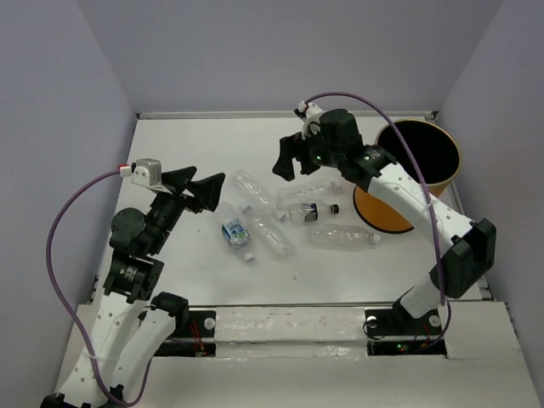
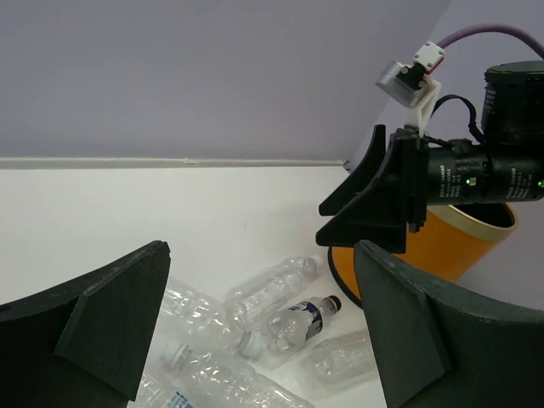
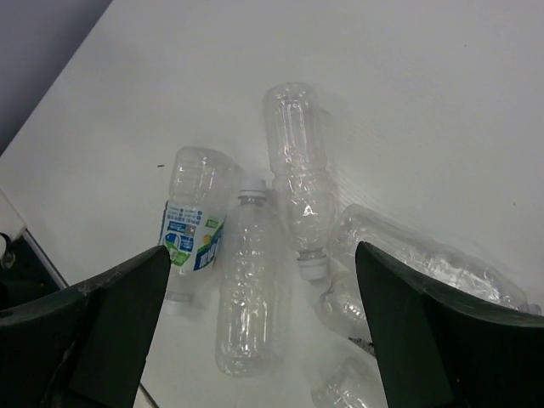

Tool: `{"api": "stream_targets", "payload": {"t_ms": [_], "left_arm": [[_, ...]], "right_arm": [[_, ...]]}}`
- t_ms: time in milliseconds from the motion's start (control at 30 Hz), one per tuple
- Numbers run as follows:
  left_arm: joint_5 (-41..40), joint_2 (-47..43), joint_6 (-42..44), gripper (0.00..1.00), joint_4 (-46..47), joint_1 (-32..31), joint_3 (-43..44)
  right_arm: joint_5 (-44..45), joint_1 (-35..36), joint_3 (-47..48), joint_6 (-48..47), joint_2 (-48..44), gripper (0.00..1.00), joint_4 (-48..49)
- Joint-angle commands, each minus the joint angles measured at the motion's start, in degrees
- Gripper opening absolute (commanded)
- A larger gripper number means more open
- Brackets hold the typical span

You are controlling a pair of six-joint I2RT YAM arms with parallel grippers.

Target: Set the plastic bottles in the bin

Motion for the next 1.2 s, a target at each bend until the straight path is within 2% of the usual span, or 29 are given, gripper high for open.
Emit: {"api": "stream_targets", "payload": {"t_ms": [0,200,400,633,833,1000,1167], "left_arm": [[-2.1,1.8,0.6,0.99,-0.7,-0.1,2.6],[-9.9,3.3,0.0,0.99,-8.3,-0.4,6.0],[-20.8,1.5,-4.1,0.99,-18.3,-0.4,3.8],[-20.5,4.4,-7.9,0.99,-25.4,-0.4,2.1],[-20.2,8.9,-11.8,0.99,-28.5,-0.3,1.2],[-16.0,15.6,-13.8,0.99,-30.0,-0.3,0.8],[-11.6,19.9,-14.8,0.99,-27.9,-0.3,-1.7]], "right_arm": [[3.5,2.0,6.4,-3.1,6.9,0.95,-1.1],[4.0,3.3,14.9,-4.3,17.4,0.95,-1.2],[5.9,4.9,24.0,-6.0,28.5,0.95,-2.5],[6.0,6.6,32.2,-7.4,38.6,0.96,-4.7],[4.5,6.6,33.3,-8.6,43.2,0.97,-5.8],[5.6,6.6,34.1,-10.1,45.8,0.97,-5.8],[6.4,6.6,37.3,-12.0,49.5,0.89,-5.6]]}}
